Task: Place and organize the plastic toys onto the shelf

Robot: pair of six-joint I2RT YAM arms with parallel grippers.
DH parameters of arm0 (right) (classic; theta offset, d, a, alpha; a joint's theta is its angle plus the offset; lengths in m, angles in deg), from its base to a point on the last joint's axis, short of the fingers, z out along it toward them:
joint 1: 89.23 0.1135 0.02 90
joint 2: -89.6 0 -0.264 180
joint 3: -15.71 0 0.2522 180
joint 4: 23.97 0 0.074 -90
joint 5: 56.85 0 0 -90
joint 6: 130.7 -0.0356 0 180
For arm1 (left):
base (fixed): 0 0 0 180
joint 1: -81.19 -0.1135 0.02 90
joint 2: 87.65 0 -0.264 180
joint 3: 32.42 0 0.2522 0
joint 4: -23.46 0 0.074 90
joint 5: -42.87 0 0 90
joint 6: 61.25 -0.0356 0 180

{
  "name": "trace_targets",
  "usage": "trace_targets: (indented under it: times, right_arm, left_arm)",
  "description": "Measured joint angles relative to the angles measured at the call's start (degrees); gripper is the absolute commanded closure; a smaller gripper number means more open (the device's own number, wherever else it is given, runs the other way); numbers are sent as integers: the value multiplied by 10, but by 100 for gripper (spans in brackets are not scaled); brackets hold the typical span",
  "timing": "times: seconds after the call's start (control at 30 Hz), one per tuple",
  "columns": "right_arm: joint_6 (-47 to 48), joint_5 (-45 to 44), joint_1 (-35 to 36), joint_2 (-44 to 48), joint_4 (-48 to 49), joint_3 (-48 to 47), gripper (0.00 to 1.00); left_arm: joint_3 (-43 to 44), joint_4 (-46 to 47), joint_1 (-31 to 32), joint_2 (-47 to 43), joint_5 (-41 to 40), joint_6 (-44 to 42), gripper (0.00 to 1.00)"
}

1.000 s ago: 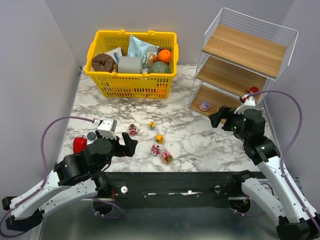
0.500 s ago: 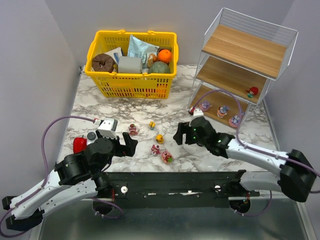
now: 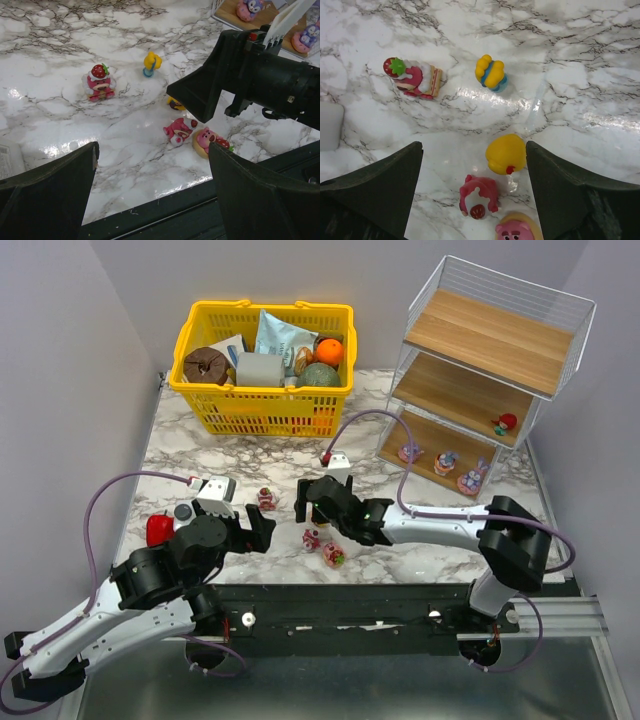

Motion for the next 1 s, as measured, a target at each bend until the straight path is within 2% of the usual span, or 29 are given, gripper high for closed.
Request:
trace_targets:
  times: [0.33, 0.57, 1.0]
  right_arm:
    - [-31, -21, 2, -57, -67, -36, 21]
    - [-36, -22, 8, -75, -76, -37, 30]
    - [-37, -58, 16, -105, -74, -47, 36]
  left_arm:
    - [0, 0, 0, 0, 0, 0, 1]
    - [0, 0, 0, 0, 0, 0, 1]
    - [0, 0, 0, 0, 0, 0, 1]
